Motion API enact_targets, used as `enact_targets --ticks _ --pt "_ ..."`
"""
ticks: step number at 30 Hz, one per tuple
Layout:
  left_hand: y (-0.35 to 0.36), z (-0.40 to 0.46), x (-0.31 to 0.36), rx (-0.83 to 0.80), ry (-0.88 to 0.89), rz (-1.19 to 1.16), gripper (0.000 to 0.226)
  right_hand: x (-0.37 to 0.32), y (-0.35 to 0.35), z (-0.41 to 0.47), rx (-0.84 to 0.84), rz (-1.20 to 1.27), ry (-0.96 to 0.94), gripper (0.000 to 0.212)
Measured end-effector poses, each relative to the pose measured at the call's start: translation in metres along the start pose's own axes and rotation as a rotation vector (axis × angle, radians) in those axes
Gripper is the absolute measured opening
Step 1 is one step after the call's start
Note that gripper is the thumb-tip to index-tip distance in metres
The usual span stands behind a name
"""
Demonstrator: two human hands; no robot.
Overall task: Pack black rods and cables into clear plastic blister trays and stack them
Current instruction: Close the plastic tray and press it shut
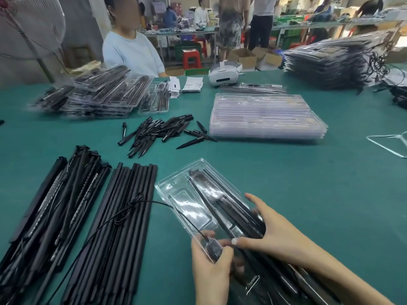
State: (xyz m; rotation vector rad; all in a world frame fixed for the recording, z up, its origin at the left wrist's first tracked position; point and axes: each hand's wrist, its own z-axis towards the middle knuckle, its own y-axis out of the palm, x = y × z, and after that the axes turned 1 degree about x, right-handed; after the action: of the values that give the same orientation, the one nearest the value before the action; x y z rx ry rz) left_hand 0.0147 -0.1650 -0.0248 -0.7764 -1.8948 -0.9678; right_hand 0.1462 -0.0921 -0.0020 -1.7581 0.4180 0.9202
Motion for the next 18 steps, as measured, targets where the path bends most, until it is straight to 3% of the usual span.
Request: enact_targets --ticks 2,7,18 --pt "-0.004 0.001 -0.004 0.001 0.041 0.035 0.033 -0.004 0.004 -0.003 0.01 -0.029 0.019 0.118" --pt "-0.008 0.004 -0.011 0.044 0.119 0.14 0.033 -0.012 0.018 -0.006 0.107 -0.254 0.052 0.11" --pt "0.002 -0.002 -0.007 0.214 0.106 0.191 0.031 -0.021 0.029 0.003 0.031 -0.341 0.199 0.108"
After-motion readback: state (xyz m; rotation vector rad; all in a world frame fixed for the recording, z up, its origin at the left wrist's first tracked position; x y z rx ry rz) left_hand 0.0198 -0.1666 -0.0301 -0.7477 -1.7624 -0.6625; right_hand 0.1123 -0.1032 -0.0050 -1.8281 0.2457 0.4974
